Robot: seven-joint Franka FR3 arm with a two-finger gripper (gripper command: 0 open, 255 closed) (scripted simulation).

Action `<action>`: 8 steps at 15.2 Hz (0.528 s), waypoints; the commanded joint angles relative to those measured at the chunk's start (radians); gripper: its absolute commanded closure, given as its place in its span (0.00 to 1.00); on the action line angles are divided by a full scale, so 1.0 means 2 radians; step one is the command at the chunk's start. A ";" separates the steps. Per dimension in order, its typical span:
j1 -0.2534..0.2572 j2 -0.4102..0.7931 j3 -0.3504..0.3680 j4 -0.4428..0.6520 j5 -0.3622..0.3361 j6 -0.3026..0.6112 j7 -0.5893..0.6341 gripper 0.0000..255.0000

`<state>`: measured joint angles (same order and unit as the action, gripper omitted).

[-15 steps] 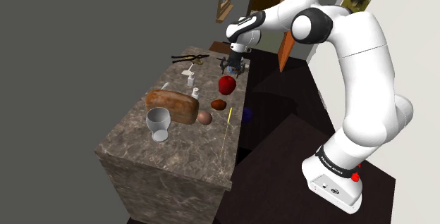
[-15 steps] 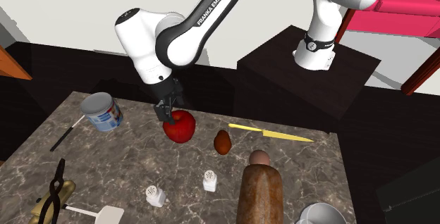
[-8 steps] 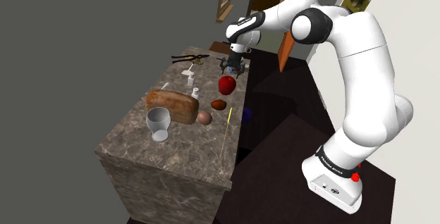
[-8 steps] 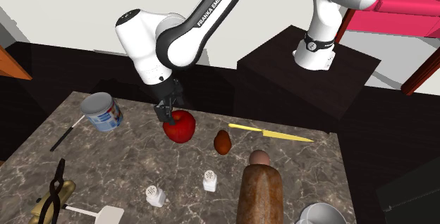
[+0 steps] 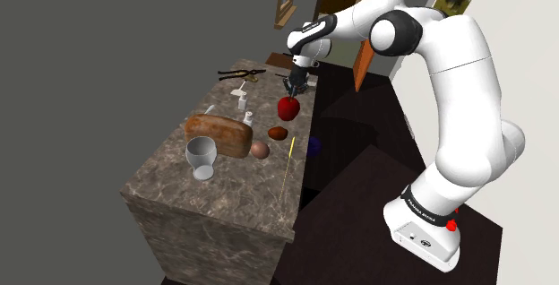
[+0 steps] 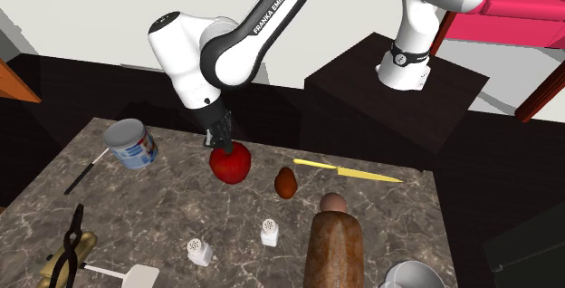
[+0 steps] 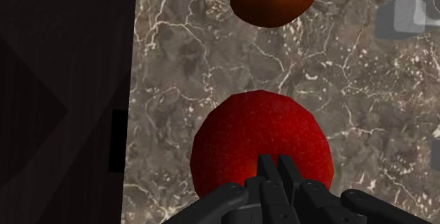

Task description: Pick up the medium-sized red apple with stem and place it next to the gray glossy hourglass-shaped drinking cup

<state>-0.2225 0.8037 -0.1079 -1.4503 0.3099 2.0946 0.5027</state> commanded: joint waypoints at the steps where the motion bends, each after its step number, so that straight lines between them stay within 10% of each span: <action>1: 0.000 0.000 0.000 0.000 0.000 0.000 0.000 1.00; 8: 0.001 -0.025 -0.003 -0.001 -0.004 -0.024 0.006 1.00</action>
<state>-0.2192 0.7589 -0.1131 -1.4541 0.3024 2.0546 0.5135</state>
